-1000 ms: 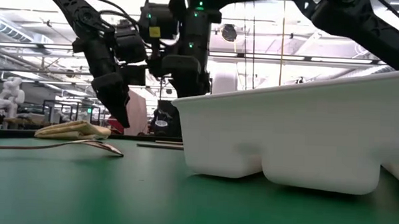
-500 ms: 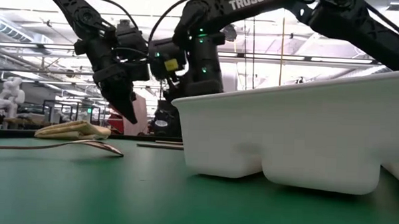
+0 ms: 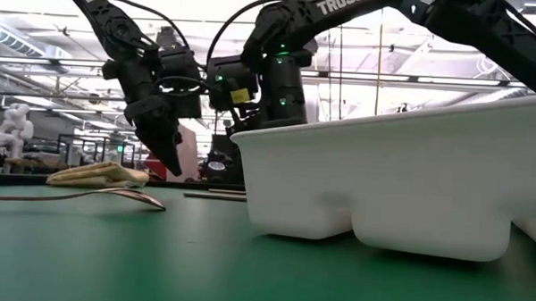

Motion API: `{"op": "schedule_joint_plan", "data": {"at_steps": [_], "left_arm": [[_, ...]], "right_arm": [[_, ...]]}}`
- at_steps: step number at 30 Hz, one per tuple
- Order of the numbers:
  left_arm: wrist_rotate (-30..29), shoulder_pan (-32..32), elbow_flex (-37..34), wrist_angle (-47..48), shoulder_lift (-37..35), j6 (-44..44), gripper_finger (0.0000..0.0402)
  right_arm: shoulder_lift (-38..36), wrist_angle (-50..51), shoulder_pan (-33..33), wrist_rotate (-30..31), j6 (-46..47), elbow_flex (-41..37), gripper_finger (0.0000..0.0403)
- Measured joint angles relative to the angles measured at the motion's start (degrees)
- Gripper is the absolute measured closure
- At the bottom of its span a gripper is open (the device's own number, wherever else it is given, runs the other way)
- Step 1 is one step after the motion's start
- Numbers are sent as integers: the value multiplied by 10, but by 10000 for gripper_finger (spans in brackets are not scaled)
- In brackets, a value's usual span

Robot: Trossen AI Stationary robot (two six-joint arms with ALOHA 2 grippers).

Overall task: Sort silverware
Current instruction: Put the bronze knife into the silverware tray

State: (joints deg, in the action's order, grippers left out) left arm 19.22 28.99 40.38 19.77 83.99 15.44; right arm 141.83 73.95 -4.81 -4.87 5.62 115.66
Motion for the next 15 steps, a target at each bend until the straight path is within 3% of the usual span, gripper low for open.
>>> {"op": "schedule_joint_plan", "data": {"at_steps": [3,5,15], "left_arm": [[0,0,0,0,5,2,380],[0,0,0,1,7,2,380],[-7,0,0,9,7,1,380]], "right_arm": [[-1,-3,1,1,9,-7,361],[-1,-3,2,2,10,-8,387],[6,46,12,40,17,51,399]]}}
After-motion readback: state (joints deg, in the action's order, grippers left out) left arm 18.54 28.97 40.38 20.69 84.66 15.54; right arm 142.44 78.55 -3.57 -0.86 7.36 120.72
